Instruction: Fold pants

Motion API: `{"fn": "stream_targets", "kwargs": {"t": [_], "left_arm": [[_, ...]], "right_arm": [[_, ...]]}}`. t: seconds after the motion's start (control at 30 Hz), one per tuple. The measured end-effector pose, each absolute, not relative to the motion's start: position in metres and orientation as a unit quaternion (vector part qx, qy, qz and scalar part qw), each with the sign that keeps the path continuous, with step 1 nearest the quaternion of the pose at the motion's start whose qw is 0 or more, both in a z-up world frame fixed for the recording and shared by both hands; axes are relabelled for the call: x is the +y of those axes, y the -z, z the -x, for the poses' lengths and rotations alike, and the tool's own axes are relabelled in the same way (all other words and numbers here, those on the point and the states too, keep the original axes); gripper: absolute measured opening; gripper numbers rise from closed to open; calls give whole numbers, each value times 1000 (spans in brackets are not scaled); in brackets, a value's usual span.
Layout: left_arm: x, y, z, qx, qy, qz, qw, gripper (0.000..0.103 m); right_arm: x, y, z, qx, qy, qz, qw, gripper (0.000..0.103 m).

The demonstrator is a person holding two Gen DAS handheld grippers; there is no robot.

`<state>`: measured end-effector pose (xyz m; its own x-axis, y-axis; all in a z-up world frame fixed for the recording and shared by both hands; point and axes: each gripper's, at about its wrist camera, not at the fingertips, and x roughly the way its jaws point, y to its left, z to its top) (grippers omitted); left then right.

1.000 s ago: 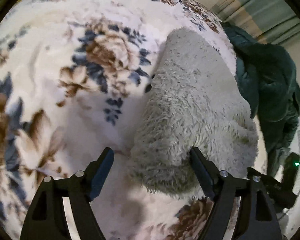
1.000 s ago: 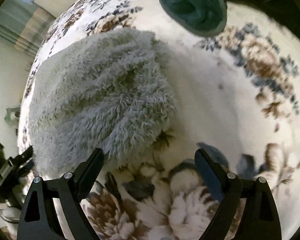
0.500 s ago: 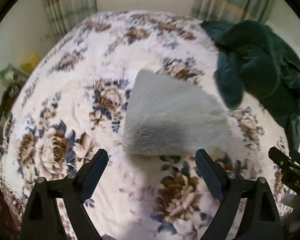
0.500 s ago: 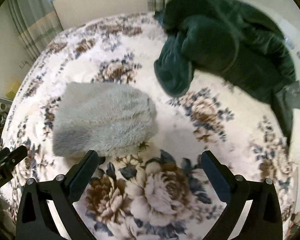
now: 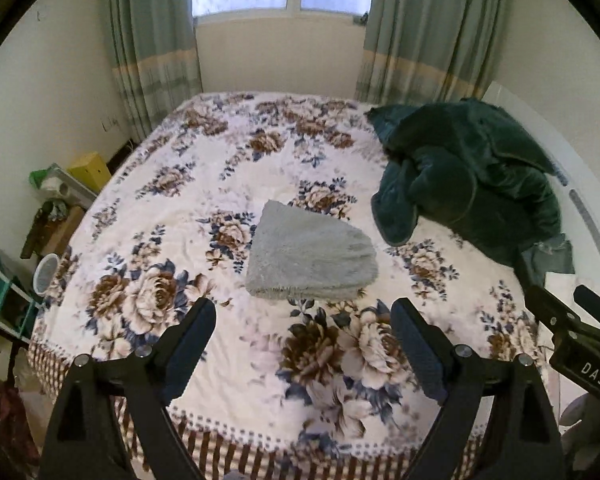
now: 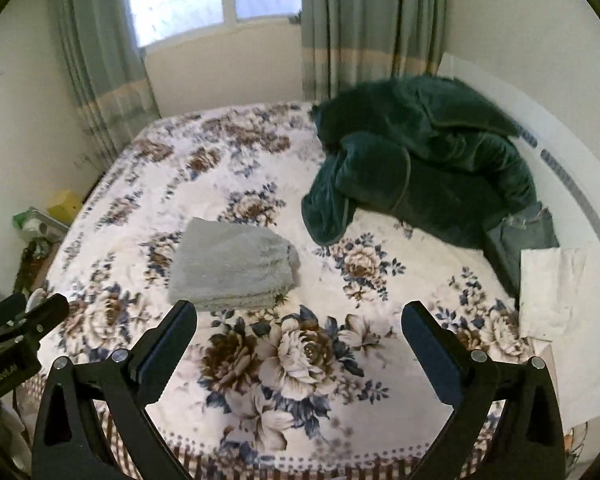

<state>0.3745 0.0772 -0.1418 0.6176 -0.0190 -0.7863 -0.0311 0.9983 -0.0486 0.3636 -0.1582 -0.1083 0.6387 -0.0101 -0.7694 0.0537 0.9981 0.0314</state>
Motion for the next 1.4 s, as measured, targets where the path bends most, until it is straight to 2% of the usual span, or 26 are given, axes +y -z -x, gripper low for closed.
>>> {"fn": "stream_targets", "kwargs": {"t": [0.3,0.53,0.67,0.7,0.77,1.4], "left_arm": [[79,70,-298,403,-14,22,915,89],[83,46,-268,388,-15,0,922,89],[86,43,-260,385,-21,3,923,90],[86,43,-259,386,-23,4,922,96],[88,43,-256,387,-26,7,922,102],[95,30,-248,365,-37,-1,930,102]], "right_arm": [[-154,13,-267,390,-7,-5,921,103],[-135,-37,-222,367,-19,8,930,103],[-126,-49,-206,359,-23,11,933,103],[-124,-50,-204,358,-23,12,933,103],[-124,-49,-204,359,-24,13,933,103],[-116,-59,-202,366,-23,3,930,103]]}}
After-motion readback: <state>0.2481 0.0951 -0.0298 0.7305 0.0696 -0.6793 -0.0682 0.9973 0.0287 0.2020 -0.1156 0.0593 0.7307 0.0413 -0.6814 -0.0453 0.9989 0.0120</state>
